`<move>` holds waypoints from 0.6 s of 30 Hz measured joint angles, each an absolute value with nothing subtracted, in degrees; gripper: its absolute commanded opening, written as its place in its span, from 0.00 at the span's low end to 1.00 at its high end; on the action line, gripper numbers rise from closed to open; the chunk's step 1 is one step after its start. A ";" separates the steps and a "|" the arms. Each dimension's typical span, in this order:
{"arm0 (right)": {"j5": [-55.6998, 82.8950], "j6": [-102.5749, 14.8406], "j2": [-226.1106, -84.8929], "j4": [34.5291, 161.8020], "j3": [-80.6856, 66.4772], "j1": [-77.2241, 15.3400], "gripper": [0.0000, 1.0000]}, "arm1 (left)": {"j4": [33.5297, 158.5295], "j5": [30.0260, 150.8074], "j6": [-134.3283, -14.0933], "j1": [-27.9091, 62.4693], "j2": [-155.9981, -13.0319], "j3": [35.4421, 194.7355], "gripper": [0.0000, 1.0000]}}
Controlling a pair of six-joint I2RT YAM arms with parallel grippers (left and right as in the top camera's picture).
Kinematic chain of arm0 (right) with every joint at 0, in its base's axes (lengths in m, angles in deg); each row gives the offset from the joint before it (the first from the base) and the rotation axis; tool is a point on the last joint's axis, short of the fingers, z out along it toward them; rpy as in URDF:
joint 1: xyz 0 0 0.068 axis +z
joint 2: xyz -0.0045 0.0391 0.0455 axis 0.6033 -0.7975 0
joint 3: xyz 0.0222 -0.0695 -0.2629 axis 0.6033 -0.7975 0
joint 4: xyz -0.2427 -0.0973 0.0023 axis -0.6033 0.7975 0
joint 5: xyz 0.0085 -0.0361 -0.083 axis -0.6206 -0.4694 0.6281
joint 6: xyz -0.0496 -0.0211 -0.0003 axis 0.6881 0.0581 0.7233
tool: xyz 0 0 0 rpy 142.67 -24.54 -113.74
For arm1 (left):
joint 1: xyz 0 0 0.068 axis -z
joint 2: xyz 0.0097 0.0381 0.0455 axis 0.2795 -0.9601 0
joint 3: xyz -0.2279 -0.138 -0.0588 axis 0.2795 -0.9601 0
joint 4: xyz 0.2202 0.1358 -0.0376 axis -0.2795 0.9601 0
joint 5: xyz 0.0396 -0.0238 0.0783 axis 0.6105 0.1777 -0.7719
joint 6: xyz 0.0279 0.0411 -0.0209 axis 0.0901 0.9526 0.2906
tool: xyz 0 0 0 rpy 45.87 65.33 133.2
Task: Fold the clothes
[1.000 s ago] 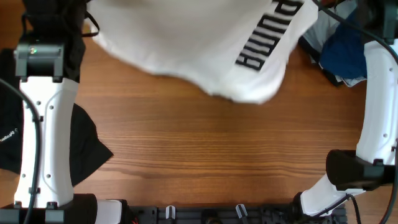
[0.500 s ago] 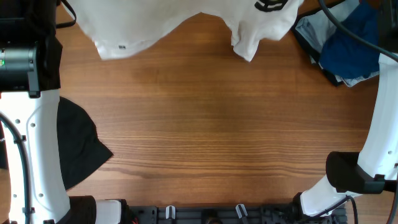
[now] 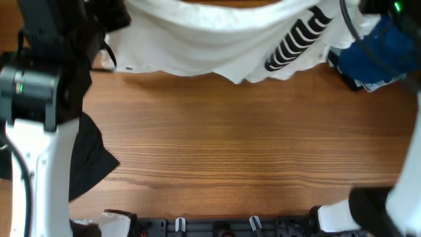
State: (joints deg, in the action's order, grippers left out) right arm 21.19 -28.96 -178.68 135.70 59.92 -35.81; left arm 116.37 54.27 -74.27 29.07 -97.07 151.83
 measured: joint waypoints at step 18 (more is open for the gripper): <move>32.25 -37.90 -166.83 150.44 60.90 -27.48 0.04 | 135.69 15.43 -86.11 58.56 -83.65 152.20 0.04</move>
State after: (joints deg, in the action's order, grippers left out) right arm 32.25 -37.90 -166.83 150.44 60.90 -27.48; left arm 135.69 15.43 -86.11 58.56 -83.65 152.20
